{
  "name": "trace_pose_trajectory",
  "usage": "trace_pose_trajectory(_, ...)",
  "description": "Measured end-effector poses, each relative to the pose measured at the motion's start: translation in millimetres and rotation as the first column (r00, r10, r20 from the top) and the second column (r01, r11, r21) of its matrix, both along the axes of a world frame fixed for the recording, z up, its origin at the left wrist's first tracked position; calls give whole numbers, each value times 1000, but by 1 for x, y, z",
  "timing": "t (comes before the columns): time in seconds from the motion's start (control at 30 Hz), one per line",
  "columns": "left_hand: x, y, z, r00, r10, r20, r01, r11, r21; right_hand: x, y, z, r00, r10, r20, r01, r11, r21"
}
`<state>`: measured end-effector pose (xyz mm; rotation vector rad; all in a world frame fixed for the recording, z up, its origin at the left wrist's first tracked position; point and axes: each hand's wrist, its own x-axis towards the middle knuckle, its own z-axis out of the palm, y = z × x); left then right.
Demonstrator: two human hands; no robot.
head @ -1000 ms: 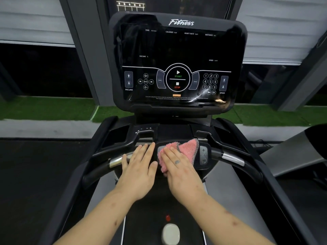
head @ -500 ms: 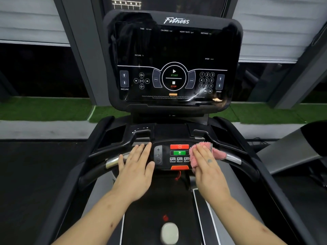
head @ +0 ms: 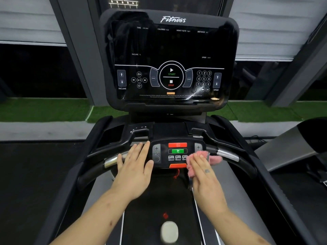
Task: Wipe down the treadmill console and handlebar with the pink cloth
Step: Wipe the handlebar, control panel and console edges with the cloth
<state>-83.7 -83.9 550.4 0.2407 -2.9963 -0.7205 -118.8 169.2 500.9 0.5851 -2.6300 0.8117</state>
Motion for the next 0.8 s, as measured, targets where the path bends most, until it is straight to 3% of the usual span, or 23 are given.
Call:
trace_pose_trajectory(0.1,-1,1,-1,1000,5,-4,-5,1000,9,14,-14,-10,999,4,51,-6,999,38)
trace_pose_trajectory(0.27,-1,2,-2,1000,9,-2,-9,1000,-8,20,-52,-15,983,172,58,-177,980,95)
trace_pose_trajectory(0.37,-1,2,-1,1000,11,5,-11,1000,-6,23,-67,-22,971,238,22,-237,944,230)
trace_pose_trajectory(0.5,-1,1,1,1000,8,2,-8,1000,-7,19,-56,-17,965,258,46,-262,947,184)
trace_pose_trajectory(0.63,0,0,0,1000,12,6,-11,1000,-15,13,-21,-11,986,165,34,-169,964,206)
trace_pose_trajectory(0.8,-1,1,-2,1000,18,-17,-18,1000,-14,1,18,-5,997,65,49,-69,994,83)
